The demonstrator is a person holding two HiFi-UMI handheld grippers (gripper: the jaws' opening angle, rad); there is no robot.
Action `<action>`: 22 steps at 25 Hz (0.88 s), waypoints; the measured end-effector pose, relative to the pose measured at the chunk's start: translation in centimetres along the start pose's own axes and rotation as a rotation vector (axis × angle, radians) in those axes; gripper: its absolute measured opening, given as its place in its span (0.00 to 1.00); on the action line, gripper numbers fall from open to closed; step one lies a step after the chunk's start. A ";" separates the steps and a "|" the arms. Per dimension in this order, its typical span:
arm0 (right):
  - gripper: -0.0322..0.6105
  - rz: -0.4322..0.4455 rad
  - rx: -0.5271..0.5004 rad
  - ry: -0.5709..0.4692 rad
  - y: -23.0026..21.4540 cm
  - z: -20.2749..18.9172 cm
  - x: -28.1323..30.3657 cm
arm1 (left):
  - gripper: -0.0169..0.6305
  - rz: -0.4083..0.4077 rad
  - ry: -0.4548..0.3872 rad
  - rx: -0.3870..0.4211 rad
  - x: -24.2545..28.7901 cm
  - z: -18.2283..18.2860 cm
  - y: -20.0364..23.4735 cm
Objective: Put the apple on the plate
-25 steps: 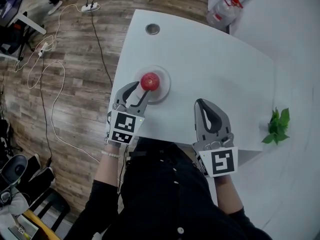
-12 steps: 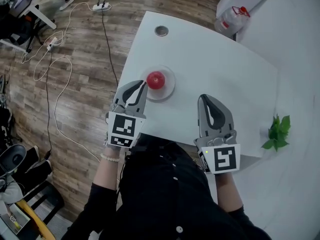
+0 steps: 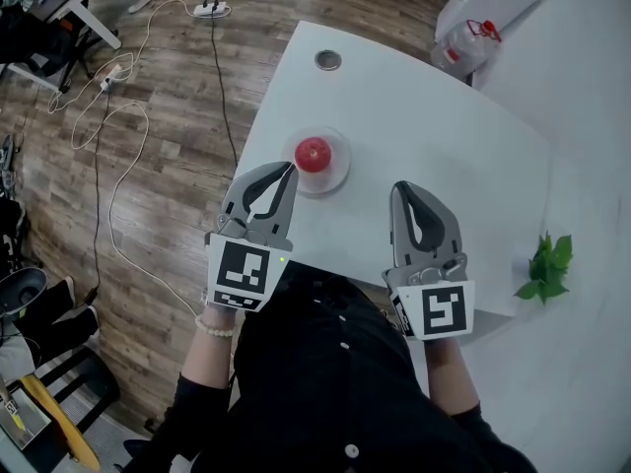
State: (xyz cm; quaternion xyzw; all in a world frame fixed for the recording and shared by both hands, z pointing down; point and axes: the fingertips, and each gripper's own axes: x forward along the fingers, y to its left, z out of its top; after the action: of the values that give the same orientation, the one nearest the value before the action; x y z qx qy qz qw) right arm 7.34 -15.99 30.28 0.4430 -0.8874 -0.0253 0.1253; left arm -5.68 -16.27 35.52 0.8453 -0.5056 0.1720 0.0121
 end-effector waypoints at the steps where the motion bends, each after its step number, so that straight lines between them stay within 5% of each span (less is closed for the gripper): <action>1: 0.12 0.002 -0.002 0.000 0.0 0.0 0.0 | 0.05 0.001 -0.003 0.005 -0.2 0.3 0.0; 22: 0.12 0.041 -0.028 -0.014 0.3 0.6 0.0 | 0.05 0.038 -0.012 0.027 -2.3 2.1 -0.7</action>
State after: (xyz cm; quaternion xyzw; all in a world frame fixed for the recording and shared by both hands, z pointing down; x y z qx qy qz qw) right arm 6.96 -15.85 29.79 0.4228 -0.8966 -0.0384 0.1257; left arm -5.51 -14.39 32.92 0.8368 -0.5192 0.1738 -0.0055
